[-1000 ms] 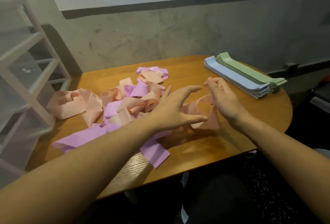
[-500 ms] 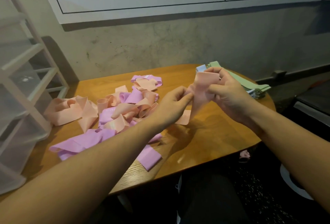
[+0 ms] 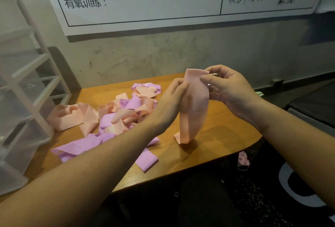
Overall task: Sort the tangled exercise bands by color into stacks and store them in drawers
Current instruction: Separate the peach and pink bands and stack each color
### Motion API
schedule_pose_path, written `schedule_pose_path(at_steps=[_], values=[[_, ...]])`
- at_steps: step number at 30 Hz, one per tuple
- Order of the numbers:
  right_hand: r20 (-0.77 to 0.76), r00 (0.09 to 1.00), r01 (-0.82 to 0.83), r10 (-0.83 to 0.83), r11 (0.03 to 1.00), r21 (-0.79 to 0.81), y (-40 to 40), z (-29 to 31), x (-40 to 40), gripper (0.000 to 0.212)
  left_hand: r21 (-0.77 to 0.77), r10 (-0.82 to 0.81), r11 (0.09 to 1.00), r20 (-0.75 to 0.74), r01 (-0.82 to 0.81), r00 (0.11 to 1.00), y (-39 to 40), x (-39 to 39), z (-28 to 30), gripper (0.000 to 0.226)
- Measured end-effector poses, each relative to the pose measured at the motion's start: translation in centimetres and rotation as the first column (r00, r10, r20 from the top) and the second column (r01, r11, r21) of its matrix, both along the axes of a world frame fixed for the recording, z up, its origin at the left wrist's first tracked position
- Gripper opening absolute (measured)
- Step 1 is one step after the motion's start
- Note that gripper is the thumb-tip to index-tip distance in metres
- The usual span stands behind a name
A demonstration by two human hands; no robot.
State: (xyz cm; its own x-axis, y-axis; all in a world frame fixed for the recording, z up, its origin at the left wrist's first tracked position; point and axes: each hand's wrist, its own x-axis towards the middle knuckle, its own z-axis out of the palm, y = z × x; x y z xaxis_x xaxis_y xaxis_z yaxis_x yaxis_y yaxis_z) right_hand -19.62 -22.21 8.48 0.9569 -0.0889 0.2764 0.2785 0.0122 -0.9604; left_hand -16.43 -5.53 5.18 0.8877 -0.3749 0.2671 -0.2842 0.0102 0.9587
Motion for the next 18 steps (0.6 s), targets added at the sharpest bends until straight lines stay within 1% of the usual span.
schedule_pose_path(at_steps=[2,5,8,12,14,16,18], values=[[0.033,0.999,-0.018,0.019,0.999,-0.032,0.0,0.5,-0.1,0.008,-0.042,-0.005,0.999,0.056,0.008,0.998,-0.2,-0.3,0.4,0.021],[0.077,0.997,-0.003,0.007,0.999,-0.052,0.1,1.1,-0.3,0.011,-0.065,-0.021,0.998,0.077,0.026,0.997,-0.6,-0.6,0.9,0.03],[0.101,0.995,0.026,-0.019,0.998,-0.061,0.1,1.0,-0.3,0.011,-0.096,-0.001,0.995,0.073,0.008,0.997,-1.0,-0.9,1.4,0.027],[0.019,0.998,-0.054,0.054,0.998,-0.013,0.0,-0.1,-1.0,0.021,-0.187,0.055,0.981,-0.01,-0.056,0.998,-1.6,-0.8,2.6,0.024],[-0.049,0.994,-0.103,0.102,0.994,-0.024,0.1,-1.1,-1.6,0.029,-0.236,0.076,0.967,-0.084,-0.094,0.994,-1.8,-0.2,3.3,0.024],[-0.104,0.991,-0.096,0.089,0.993,-0.066,0.0,-2.1,-2.0,0.034,-0.313,0.049,0.945,-0.167,-0.1,0.985,-1.8,0.4,3.8,0.023],[-0.15,0.987,-0.08,0.062,0.99,-0.117,-0.1,-3.0,-2.1,0.026,-0.357,0.01,0.929,-0.248,-0.101,0.969,-1.7,0.8,4.1,0.028]])
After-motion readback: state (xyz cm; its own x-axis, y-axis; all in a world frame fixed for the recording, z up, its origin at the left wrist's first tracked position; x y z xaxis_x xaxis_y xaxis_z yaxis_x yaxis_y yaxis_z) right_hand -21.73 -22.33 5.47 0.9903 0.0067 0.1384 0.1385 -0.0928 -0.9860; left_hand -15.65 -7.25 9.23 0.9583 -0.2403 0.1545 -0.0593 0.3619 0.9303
